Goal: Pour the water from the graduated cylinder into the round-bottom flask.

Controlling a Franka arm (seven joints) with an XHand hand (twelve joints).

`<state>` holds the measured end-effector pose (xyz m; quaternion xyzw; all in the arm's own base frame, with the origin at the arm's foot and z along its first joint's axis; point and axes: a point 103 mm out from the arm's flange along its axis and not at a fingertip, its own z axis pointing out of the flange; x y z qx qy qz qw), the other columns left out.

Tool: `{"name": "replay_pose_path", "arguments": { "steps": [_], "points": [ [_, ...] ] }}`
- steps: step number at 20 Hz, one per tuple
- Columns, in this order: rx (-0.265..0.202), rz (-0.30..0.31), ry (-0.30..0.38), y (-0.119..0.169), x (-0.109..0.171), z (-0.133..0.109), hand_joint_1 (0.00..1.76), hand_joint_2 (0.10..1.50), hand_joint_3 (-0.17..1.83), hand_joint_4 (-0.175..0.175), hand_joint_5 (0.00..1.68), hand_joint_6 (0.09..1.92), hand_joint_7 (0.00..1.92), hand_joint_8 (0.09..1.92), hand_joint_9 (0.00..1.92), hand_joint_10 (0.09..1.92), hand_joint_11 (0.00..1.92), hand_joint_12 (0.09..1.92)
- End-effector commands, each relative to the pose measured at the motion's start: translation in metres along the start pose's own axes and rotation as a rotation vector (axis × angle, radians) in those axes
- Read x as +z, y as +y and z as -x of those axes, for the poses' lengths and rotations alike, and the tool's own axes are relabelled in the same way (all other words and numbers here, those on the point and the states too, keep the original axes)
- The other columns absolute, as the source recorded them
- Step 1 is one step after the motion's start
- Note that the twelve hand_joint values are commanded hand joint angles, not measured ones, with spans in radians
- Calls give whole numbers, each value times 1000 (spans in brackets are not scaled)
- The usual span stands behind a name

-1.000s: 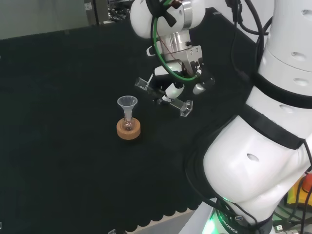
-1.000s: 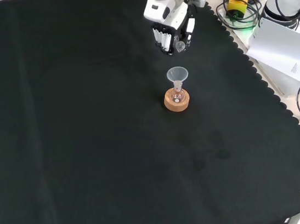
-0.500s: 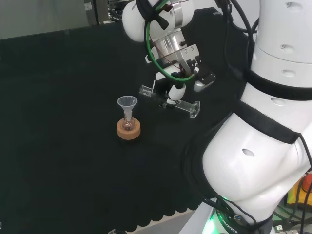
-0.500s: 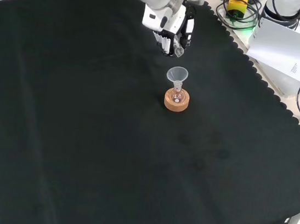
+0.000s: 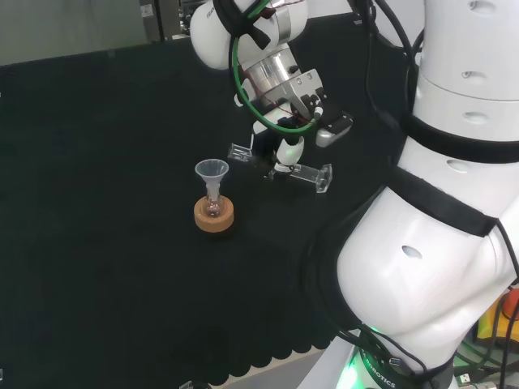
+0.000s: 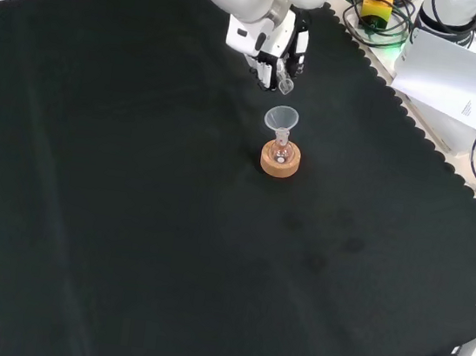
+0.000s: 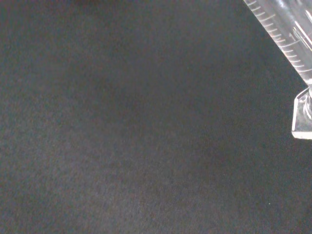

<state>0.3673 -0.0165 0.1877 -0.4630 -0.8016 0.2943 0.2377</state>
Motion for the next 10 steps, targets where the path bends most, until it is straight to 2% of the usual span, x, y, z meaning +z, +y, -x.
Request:
{"name": "replay_pose_path", "arguments": {
  "steps": [1,10],
  "points": [
    [4,-46,-22,4,-5,-6,1249,1146,0,-175,907,1109,942,1096,1354,209,1189,767],
    [28,-107,-45,11,-12,-12,1249,1146,0,-175,906,1110,941,1096,1357,204,1198,768]
  ]
}}
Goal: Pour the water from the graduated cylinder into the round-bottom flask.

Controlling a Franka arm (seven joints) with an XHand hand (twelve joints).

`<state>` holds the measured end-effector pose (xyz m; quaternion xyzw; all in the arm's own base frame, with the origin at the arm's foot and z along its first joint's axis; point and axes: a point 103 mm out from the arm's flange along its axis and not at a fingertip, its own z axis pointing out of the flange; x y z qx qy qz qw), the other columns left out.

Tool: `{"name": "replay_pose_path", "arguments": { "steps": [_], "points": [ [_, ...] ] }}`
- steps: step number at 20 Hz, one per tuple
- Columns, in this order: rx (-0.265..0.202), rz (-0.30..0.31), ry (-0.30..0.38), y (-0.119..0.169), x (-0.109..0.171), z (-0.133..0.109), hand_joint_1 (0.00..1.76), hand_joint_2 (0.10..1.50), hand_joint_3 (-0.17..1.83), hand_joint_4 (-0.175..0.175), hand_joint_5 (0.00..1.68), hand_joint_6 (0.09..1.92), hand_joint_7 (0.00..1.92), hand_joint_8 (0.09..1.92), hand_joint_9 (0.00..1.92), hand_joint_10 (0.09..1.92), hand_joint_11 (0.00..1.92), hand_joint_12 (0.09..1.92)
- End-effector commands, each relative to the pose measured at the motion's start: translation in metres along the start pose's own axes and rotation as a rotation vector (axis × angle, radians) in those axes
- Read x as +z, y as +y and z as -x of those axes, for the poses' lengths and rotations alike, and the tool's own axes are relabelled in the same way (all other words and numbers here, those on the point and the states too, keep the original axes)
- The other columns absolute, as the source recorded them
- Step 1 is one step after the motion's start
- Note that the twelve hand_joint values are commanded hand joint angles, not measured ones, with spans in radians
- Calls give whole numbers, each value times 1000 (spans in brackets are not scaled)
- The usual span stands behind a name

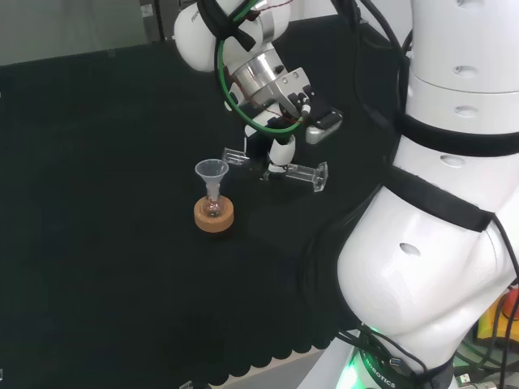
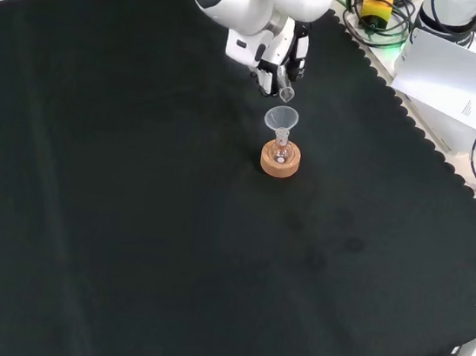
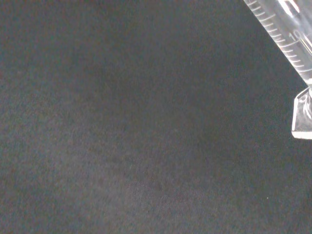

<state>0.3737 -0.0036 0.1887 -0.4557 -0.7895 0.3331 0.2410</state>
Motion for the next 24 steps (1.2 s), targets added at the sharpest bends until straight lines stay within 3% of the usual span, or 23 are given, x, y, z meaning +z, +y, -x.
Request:
{"name": "replay_pose_path", "arguments": {
  "steps": [1,24],
  "points": [
    [15,-37,-17,2,-5,-4,1249,1146,0,-175,906,1110,941,1096,1357,203,1198,768],
    [97,-194,-24,0,-23,-8,1248,1146,0,-175,904,1112,940,1098,1363,192,1203,764]
  ]
}}
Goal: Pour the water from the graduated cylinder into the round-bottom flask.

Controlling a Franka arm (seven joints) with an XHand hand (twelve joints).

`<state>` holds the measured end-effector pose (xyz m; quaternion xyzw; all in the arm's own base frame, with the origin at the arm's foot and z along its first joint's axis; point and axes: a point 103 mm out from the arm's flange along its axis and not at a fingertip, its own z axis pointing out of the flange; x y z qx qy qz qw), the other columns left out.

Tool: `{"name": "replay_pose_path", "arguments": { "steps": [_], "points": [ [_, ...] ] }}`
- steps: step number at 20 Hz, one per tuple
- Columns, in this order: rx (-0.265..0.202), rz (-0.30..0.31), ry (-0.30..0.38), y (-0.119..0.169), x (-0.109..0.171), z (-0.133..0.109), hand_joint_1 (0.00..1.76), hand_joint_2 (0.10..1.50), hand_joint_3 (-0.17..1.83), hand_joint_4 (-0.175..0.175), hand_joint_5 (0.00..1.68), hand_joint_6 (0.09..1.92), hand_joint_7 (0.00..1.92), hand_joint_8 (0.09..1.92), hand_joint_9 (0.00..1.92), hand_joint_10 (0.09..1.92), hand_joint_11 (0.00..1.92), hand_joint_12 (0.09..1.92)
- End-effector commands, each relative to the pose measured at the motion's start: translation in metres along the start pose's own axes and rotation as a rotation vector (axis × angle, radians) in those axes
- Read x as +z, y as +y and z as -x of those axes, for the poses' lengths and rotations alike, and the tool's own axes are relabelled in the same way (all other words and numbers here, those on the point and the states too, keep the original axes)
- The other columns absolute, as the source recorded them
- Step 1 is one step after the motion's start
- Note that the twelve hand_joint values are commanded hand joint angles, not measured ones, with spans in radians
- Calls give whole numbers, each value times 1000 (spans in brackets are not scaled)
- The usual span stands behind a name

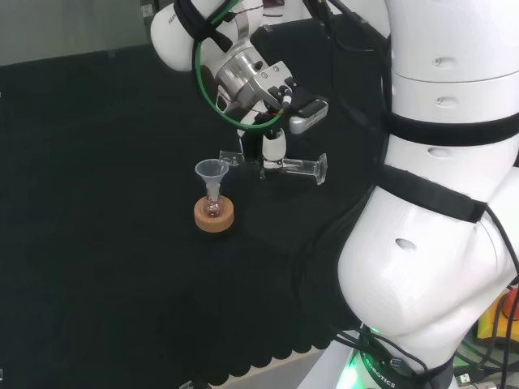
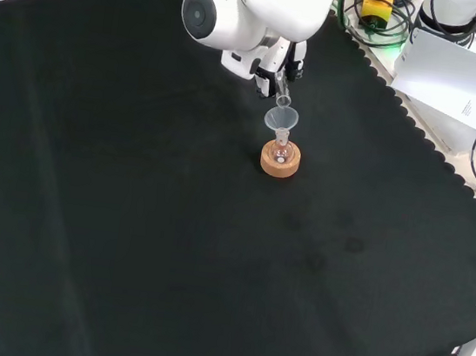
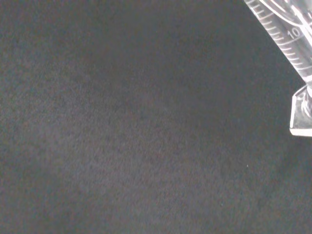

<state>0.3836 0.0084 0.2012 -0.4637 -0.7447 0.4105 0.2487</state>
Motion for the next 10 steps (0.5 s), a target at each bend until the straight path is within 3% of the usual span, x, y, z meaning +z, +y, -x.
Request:
{"name": "replay_pose_path", "arguments": {
  "steps": [1,10],
  "points": [
    [13,-39,8,-2,-5,-1,1248,1147,0,-175,904,1113,940,1099,1364,192,1203,764],
    [44,-78,-22,-6,-10,-3,1248,1148,1,-175,901,1116,938,1102,1366,188,1206,763]
  ]
}}
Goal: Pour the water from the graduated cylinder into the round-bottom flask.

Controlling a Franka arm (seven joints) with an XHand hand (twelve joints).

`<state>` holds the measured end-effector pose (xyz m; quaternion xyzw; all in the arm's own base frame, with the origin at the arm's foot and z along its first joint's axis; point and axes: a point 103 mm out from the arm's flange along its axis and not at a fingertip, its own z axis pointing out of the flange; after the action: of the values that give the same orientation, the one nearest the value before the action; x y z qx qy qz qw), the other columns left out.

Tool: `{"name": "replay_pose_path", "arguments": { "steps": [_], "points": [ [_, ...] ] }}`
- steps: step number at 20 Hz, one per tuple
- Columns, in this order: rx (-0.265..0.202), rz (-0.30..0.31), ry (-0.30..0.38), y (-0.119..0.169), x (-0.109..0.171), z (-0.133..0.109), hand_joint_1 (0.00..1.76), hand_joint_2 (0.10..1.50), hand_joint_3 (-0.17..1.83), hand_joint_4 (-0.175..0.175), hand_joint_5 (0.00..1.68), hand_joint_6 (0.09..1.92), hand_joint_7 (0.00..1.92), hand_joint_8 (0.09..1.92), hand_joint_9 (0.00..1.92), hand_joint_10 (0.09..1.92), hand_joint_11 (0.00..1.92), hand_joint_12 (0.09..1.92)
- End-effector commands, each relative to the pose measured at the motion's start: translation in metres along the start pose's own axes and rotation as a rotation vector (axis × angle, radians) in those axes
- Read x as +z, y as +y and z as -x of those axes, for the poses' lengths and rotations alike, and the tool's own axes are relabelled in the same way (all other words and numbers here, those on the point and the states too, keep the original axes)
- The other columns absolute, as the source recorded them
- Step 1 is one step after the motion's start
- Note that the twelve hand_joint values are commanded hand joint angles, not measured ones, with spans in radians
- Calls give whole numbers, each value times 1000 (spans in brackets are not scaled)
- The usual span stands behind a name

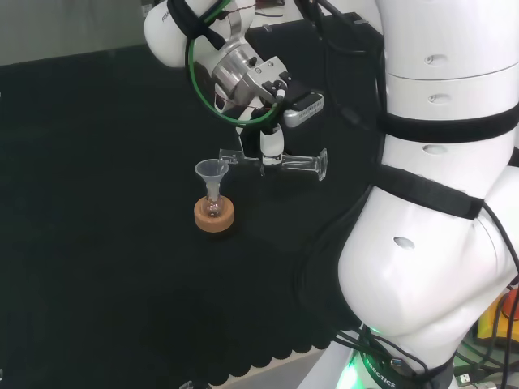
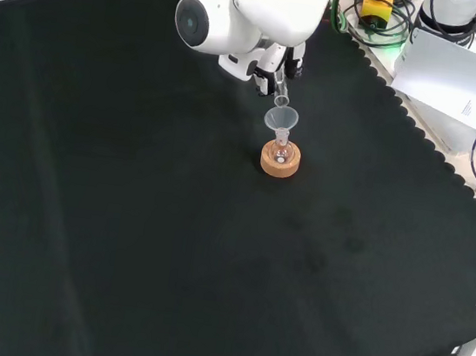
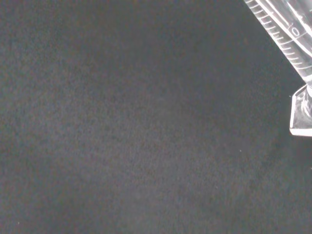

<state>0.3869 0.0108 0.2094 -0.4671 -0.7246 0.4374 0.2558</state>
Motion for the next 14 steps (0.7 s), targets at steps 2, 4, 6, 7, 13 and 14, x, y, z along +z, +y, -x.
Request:
{"name": "replay_pose_path", "arguments": {
  "steps": [2,4,6,7,13,14],
  "points": [
    [18,-20,-26,-3,-4,-3,1248,1148,1,-175,901,1117,938,1102,1367,187,1207,763],
    [22,-27,-32,-5,-5,-4,1248,1148,1,-175,900,1118,937,1103,1367,186,1206,762],
    [26,-34,-35,-6,-6,-5,1248,1148,1,-175,900,1118,937,1104,1368,185,1206,762],
    [27,-35,-36,-6,-7,-6,1248,1148,1,-175,900,1118,937,1104,1369,185,1206,761],
    [40,-55,-46,-8,-9,-9,1247,1149,1,-175,899,1119,936,1105,1370,183,1206,760],
    [42,-57,-50,-9,-9,-9,1247,1149,1,-175,899,1119,936,1105,1370,182,1206,760]
  ]
}}
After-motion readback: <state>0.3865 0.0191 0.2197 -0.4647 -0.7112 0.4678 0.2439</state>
